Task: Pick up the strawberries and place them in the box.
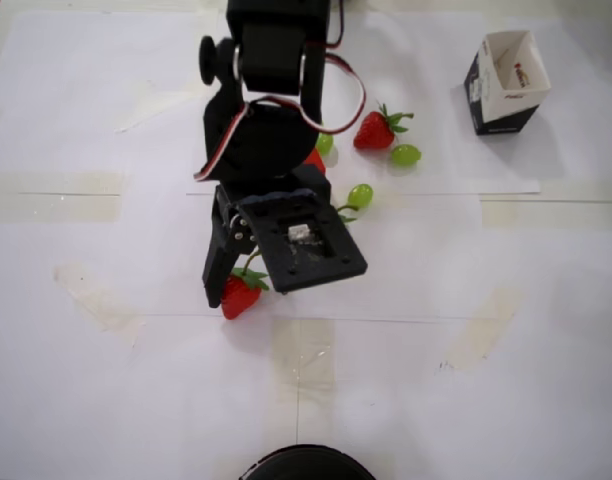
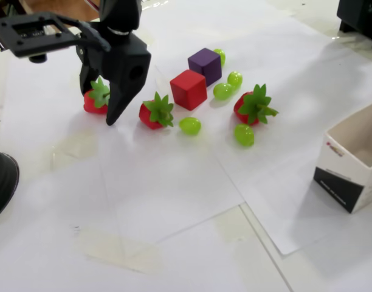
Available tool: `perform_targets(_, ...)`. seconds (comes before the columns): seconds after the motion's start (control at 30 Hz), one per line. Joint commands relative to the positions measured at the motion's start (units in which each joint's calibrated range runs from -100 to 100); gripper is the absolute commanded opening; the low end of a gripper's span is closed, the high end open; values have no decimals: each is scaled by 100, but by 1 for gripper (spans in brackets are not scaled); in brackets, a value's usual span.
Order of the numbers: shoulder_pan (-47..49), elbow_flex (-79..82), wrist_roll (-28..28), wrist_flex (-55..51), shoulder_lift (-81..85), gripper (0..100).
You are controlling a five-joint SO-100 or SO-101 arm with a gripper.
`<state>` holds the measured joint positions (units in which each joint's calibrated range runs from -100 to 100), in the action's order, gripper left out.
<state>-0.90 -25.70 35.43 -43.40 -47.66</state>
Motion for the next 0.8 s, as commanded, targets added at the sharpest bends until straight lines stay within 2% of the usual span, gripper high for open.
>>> perform_targets(0.0, -20, -366, 117, 92, 166, 20)
perform_targets(0.4, 75, 16, 288, 18, 510, 11)
perform_targets(0.67, 156, 43, 259, -448, 888, 8)
perform_targets(0.77, 156, 43, 230, -750, 1034, 12)
